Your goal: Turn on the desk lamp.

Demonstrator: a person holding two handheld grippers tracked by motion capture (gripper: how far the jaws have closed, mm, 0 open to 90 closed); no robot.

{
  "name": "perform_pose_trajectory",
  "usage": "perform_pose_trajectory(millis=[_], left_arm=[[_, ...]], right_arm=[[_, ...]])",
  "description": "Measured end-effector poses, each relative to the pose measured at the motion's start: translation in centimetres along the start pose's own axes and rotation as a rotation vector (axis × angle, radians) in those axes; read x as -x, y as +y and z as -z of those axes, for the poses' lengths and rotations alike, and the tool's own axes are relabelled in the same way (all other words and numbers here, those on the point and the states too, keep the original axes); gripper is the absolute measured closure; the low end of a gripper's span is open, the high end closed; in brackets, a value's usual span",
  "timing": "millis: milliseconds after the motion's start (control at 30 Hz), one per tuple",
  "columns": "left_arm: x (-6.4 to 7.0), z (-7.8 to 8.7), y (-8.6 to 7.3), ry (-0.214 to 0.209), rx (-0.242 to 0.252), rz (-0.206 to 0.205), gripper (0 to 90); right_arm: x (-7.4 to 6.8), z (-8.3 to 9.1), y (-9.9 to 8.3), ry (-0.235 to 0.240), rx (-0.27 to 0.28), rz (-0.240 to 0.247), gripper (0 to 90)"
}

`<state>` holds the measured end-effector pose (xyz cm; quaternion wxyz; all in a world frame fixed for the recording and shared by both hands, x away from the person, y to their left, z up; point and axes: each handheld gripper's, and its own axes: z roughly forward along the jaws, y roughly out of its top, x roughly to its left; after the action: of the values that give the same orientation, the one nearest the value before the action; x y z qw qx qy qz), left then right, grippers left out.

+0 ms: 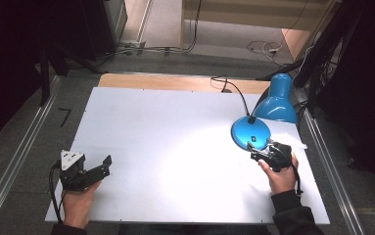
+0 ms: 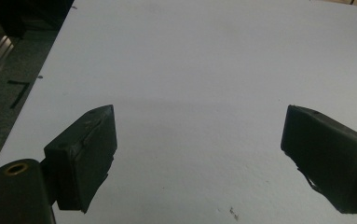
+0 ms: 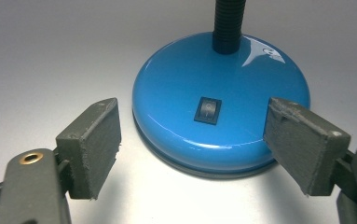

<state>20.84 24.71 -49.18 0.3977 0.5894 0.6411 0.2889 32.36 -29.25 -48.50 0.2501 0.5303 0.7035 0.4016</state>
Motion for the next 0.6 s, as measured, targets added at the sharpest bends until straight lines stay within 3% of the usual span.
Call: perform_pose_trajectory(millis=[600], left_arm=[[0.0, 0.0, 0.0, 0.000, 0.002, -0.001, 10.9]], right_arm=[[0.2, 1.1, -0.4, 0.018, -0.005, -0.012, 17.2]])
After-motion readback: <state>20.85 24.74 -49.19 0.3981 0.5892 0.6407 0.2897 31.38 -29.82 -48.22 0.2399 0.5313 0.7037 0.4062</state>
